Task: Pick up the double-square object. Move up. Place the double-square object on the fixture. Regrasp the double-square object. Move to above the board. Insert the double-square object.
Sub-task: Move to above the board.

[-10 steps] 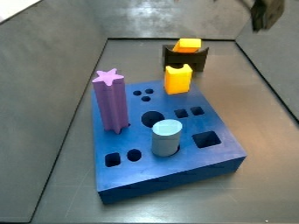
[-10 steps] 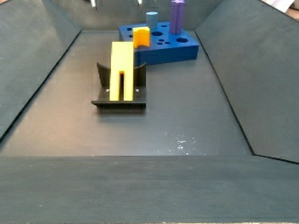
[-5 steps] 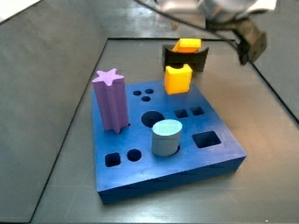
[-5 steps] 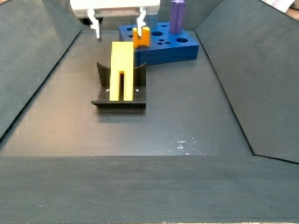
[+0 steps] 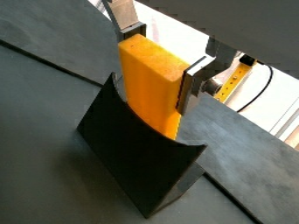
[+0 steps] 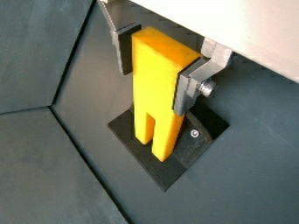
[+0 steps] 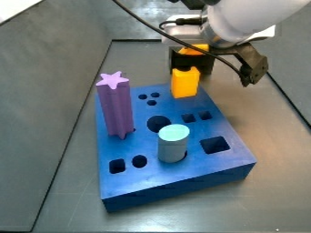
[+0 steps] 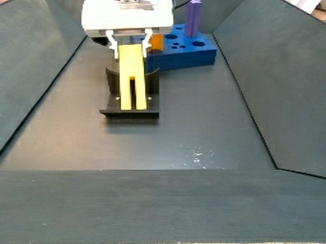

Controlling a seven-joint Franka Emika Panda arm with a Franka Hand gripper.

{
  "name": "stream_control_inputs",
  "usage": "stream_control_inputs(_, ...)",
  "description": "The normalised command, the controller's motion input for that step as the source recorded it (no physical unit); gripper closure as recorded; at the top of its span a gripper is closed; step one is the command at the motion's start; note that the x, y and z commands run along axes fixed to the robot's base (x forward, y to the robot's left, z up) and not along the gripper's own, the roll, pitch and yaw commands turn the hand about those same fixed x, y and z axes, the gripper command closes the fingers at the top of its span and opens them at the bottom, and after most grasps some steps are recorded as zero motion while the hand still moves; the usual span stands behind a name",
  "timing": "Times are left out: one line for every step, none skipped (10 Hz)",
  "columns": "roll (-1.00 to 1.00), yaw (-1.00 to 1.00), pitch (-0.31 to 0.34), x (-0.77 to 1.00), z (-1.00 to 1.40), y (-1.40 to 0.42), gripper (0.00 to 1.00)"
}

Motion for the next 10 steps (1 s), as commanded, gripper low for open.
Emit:
stream_control_inputs(-0.04,0.01,0.242,-0.01,1.00,-0.31,1.00)
stream_control_inputs(-0.03,0.01,0.242,-0.01,1.00,-0.31,1.00)
stream_control_inputs(-0.04,0.07,0.240,0.00,1.00,-0.25,1.00)
stream_control_inputs(-0.05,0.10,0.238,0.01,1.00,-0.23,1.00)
stream_control_inputs(-0.05,0.15,0.210,0.01,1.00,-0.20,1.00)
stream_control_inputs(-0.04,0.18,0.165,0.02,1.00,-0.18,1.00)
stream_control_inputs(-0.03,0.19,0.129,0.02,0.95,-0.14,1.00)
stream_control_inputs(-0.03,0.19,0.106,0.02,0.84,-0.11,1.00)
stream_control_inputs(-0.03,0.18,0.066,0.02,0.60,-0.06,1.00)
stream_control_inputs(-0.03,0.16,0.039,0.01,0.44,-0.04,1.00)
